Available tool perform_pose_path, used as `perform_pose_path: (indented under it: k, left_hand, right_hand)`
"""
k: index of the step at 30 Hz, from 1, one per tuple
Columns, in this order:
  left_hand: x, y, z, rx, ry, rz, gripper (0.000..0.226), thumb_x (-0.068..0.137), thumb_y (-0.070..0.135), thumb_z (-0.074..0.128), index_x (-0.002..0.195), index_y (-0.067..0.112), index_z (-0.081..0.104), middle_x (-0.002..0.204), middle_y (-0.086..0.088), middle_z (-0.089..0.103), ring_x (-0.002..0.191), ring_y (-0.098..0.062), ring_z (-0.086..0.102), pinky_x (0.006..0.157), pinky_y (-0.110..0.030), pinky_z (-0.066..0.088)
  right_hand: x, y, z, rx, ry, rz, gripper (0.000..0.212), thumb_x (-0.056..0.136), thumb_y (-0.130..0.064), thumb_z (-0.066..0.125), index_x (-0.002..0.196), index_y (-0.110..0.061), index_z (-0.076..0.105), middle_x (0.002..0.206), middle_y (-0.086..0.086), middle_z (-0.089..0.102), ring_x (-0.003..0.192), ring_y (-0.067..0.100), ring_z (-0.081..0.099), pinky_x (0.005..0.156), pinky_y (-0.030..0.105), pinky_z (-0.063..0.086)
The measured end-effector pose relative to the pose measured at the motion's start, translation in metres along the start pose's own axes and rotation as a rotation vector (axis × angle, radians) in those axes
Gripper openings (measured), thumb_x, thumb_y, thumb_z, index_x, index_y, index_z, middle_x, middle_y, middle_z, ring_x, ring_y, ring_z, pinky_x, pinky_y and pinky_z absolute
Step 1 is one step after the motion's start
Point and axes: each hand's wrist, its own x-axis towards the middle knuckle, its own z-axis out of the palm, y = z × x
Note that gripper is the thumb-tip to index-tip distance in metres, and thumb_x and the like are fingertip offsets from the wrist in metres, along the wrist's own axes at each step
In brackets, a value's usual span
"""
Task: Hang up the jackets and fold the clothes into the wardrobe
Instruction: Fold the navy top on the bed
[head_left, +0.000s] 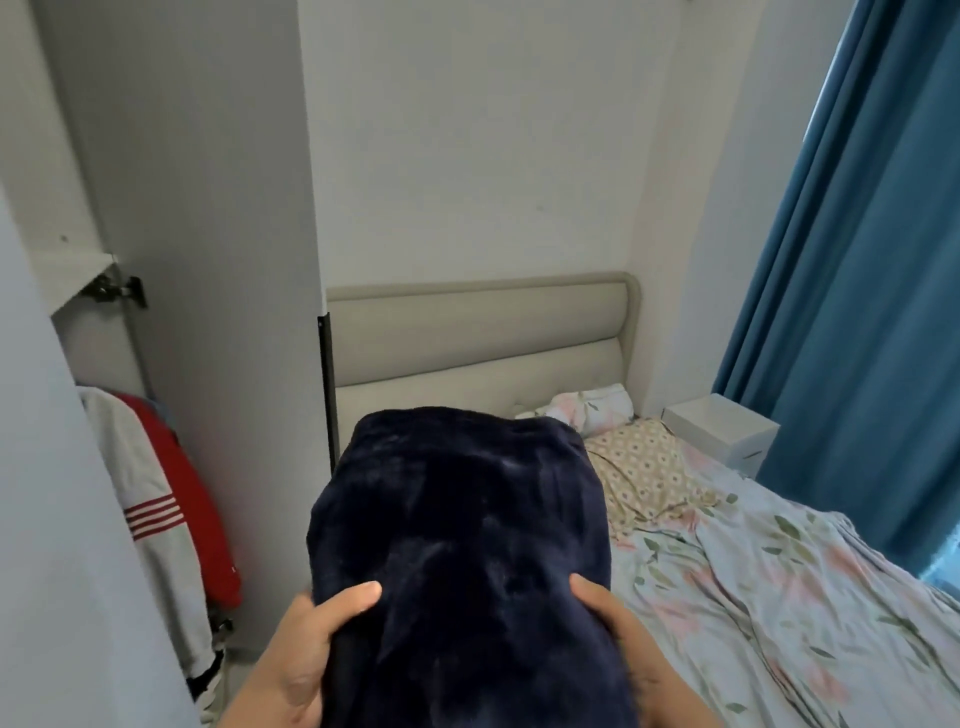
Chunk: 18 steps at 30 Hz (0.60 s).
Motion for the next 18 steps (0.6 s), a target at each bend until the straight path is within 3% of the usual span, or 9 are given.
perform_pose_path:
  k: [1, 2, 5, 8, 11, 13, 16, 18]
  left_hand:
    - [0.001, 0.006, -0.002, 0.017, 0.028, 0.029, 0.052, 0.068, 0.017, 0.074, 0.118, 0.005, 0.067, 0.112, -0.026, 0.069, 0.099, -0.045, 0.067, 0.082, -0.050, 0.054]
    - [0.002, 0.016, -0.002, 0.042, 0.063, 0.054, 0.047, 0.067, 0.025, 0.076, 0.111, 0.010, 0.072, 0.110, -0.022, 0.071, 0.098, -0.042, 0.069, 0.084, -0.048, 0.053]
    - [0.006, 0.039, 0.001, 0.201, 0.208, 0.140, 0.043, 0.056, 0.053, 0.080, 0.093, 0.031, 0.078, 0.100, -0.003, 0.076, 0.093, -0.030, 0.072, 0.088, -0.047, 0.053]
    - [0.013, 0.064, 0.002, 0.396, 0.356, 0.309, 0.055, 0.046, 0.065, 0.076, 0.096, 0.044, 0.069, 0.092, 0.019, 0.074, 0.095, -0.013, 0.068, 0.078, -0.032, 0.051]
    - [0.027, 0.091, 0.004, 0.533, 0.410, 0.454, 0.051, 0.054, 0.056, 0.083, 0.094, 0.069, 0.055, 0.095, 0.036, 0.066, 0.094, 0.008, 0.057, 0.078, -0.023, 0.044]
    - [0.042, 0.105, 0.002, 0.585, 0.437, 0.527, 0.064, 0.060, 0.040, 0.089, 0.089, 0.078, 0.047, 0.096, 0.040, 0.063, 0.090, 0.014, 0.053, 0.078, -0.020, 0.041]
    - [0.071, 0.126, -0.007, 0.611, 0.464, 0.614, 0.072, 0.060, 0.028, 0.091, 0.098, 0.071, 0.049, 0.101, 0.041, 0.061, 0.092, 0.018, 0.054, 0.077, -0.013, 0.039]
    - [0.095, 0.135, -0.012, 0.600, 0.507, 0.623, 0.074, 0.059, 0.027, 0.091, 0.113, 0.058, 0.051, 0.108, 0.029, 0.065, 0.100, 0.011, 0.056, 0.083, -0.018, 0.043]
  right_hand:
    - [-0.016, 0.007, -0.029, -0.115, -0.001, -0.071, 0.049, 0.078, -0.014, 0.076, 0.125, -0.005, 0.066, 0.129, 0.023, 0.062, 0.116, 0.038, 0.063, 0.087, 0.046, 0.057]
    - [-0.009, 0.009, -0.024, -0.036, -0.039, -0.039, 0.051, 0.077, -0.016, 0.076, 0.126, -0.005, 0.066, 0.128, 0.025, 0.062, 0.116, 0.041, 0.062, 0.092, 0.050, 0.054]
    - [0.014, -0.006, 0.007, -0.232, 0.002, -0.123, 0.058, 0.074, -0.017, 0.076, 0.129, -0.006, 0.062, 0.123, 0.027, 0.064, 0.115, 0.045, 0.061, 0.104, 0.057, 0.045]
    - [0.045, -0.017, 0.030, -0.355, 0.060, -0.270, 0.065, 0.067, -0.014, 0.081, 0.127, -0.005, 0.060, 0.115, 0.020, 0.070, 0.103, 0.039, 0.069, 0.083, 0.047, 0.057]
    - [0.083, -0.028, 0.044, -0.416, 0.103, -0.380, 0.069, 0.071, -0.016, 0.079, 0.135, -0.017, 0.052, 0.123, 0.009, 0.068, 0.101, 0.024, 0.071, 0.077, 0.037, 0.059]
    - [0.112, -0.034, 0.052, -0.446, 0.059, -0.435, 0.060, 0.081, -0.010, 0.072, 0.135, -0.028, 0.052, 0.123, -0.002, 0.069, 0.099, 0.010, 0.071, 0.070, 0.023, 0.058]
    - [0.157, -0.045, 0.064, -0.475, -0.049, -0.432, 0.055, 0.081, -0.008, 0.071, 0.127, -0.036, 0.058, 0.114, -0.013, 0.072, 0.101, 0.005, 0.069, 0.069, 0.016, 0.056]
    - [0.187, -0.054, 0.071, -0.467, -0.097, -0.401, 0.049, 0.084, -0.008, 0.065, 0.125, -0.035, 0.060, 0.114, -0.011, 0.073, 0.103, 0.007, 0.069, 0.072, 0.020, 0.057]
